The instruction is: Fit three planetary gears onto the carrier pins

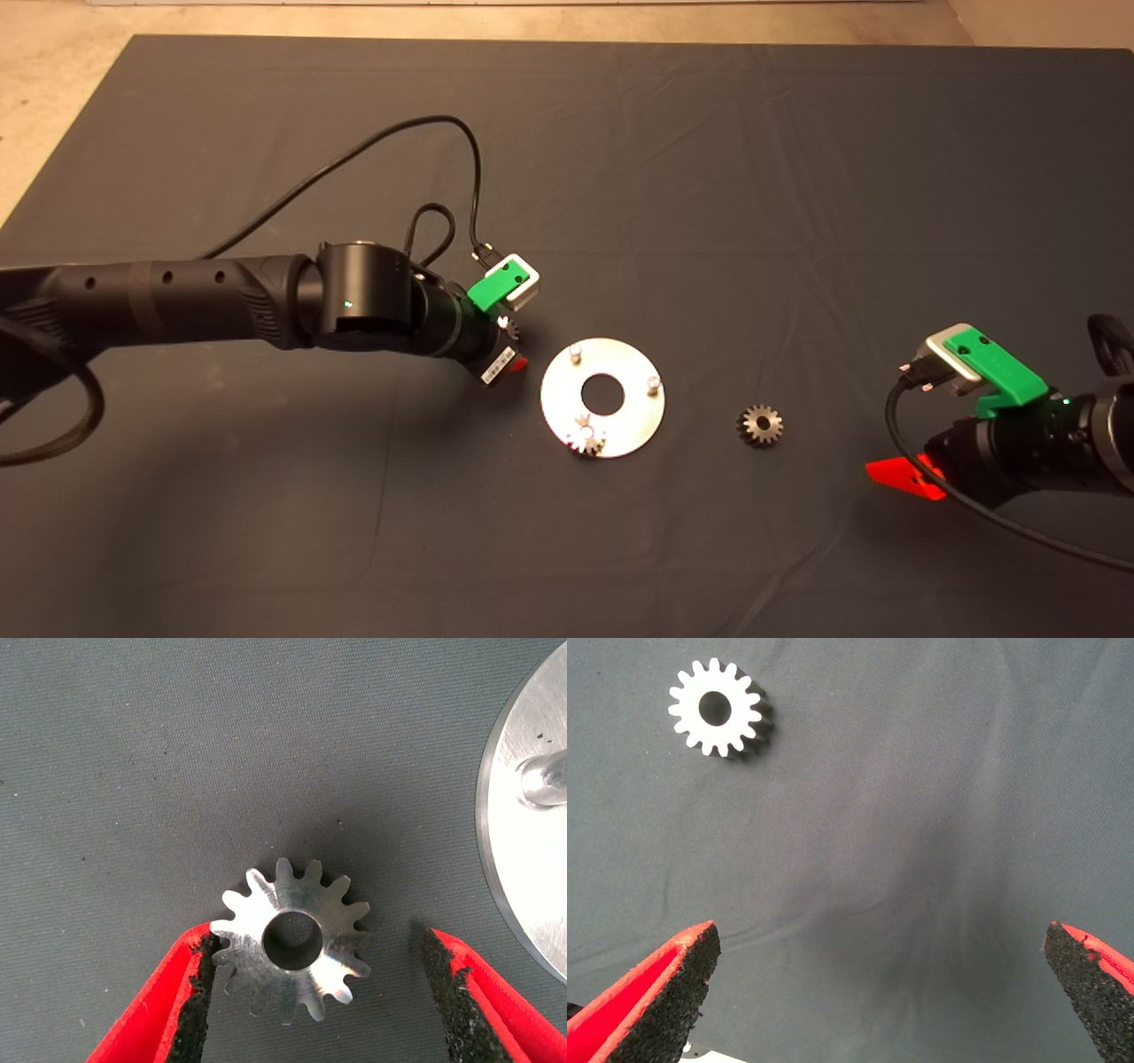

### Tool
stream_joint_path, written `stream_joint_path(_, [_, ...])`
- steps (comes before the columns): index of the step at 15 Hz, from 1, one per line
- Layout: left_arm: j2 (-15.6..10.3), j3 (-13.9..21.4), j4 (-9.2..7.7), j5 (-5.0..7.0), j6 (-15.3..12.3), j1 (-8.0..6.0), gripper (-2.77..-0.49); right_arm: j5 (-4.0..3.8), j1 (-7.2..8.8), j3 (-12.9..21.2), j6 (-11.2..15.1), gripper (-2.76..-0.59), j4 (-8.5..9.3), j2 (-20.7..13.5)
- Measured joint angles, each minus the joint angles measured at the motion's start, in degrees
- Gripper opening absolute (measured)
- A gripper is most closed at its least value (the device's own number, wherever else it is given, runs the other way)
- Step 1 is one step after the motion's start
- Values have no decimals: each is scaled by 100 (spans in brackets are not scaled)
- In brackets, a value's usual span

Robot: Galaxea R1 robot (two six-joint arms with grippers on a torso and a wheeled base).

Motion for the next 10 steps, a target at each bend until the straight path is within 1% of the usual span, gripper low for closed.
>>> stream_joint_path(1, [-38,-2,0,-76,2,0,-183,1,-1,0,-2,-63,2,-1])
stream_joint_path(2, [-81,-2,-2,-141,9,0,-187,-2,-1,0,-2,-63,1,2])
stream_joint_path(4, [-93,-2,0,-156,12,2,-201,1,0,0,-2,-63,0,2])
stream_joint_path(5, [-93,-2,0,-156,13,0,-201,1,-1,0,0,-63,2,2])
stream_joint_path(7, [-93,-2,-1,-155,13,2,-216,2,-1,0,1,-63,1,2])
stream_joint_path(10, [-93,-2,-1,-160,13,2,-216,2,-1,0,1,-63,2,4])
